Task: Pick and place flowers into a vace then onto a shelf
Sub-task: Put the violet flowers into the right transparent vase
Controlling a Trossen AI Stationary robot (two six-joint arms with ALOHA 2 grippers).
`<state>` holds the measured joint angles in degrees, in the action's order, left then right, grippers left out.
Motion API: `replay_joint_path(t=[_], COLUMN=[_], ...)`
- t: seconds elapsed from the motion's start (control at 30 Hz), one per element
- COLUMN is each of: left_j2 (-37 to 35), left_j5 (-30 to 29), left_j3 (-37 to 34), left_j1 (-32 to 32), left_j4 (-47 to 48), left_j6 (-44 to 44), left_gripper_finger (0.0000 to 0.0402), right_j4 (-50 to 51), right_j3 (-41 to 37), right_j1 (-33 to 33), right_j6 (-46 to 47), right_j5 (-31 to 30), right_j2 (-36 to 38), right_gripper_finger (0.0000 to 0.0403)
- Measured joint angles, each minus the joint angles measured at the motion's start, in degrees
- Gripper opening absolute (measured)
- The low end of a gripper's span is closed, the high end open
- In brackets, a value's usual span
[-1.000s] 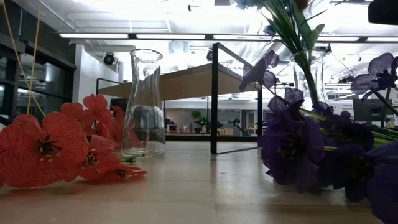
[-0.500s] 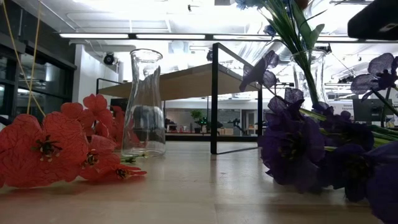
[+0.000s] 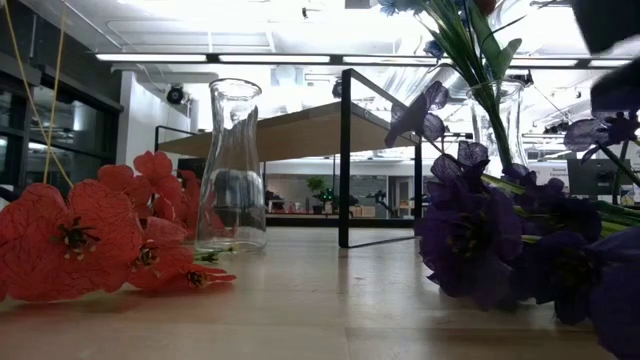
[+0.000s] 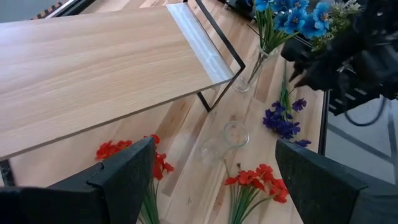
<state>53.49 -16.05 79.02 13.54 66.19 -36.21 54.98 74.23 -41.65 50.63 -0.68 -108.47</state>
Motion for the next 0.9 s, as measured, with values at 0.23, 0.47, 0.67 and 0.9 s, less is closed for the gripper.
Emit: replay_joint_path(t=[0.23, 0.47, 0.67, 0.9], left_j2=[0.0, 0.0, 0.0, 0.0], left_j5=[0.0, 0.0, 0.0, 0.0], left_j3=[0.0, 0.0, 0.0, 0.0], left_j1=[0.0, 0.0, 0.0, 0.0], left_j4=[0.0, 0.0, 0.0, 0.0], left_j6=[0.1, 0.1, 0.1, 0.1], left_gripper_finger=[0.0367, 0.0367, 0.0367, 0.0367], right_j4=[-5.7, -13.1, -13.8, -13.8], right_j3=[-5.4, -8.5, -9.3, -9.4], right_j1=[0.0, 0.0, 0.0, 0.0], right_j6=[1.9, 1.9, 1.9, 1.9], right_j5=[1.6, 2.2, 2.0, 1.2], right_j2=[0.0, 0.2, 0.3, 0.3], right_gripper_finger=[0.0094, 0.0094, 0.0094, 0.0094])
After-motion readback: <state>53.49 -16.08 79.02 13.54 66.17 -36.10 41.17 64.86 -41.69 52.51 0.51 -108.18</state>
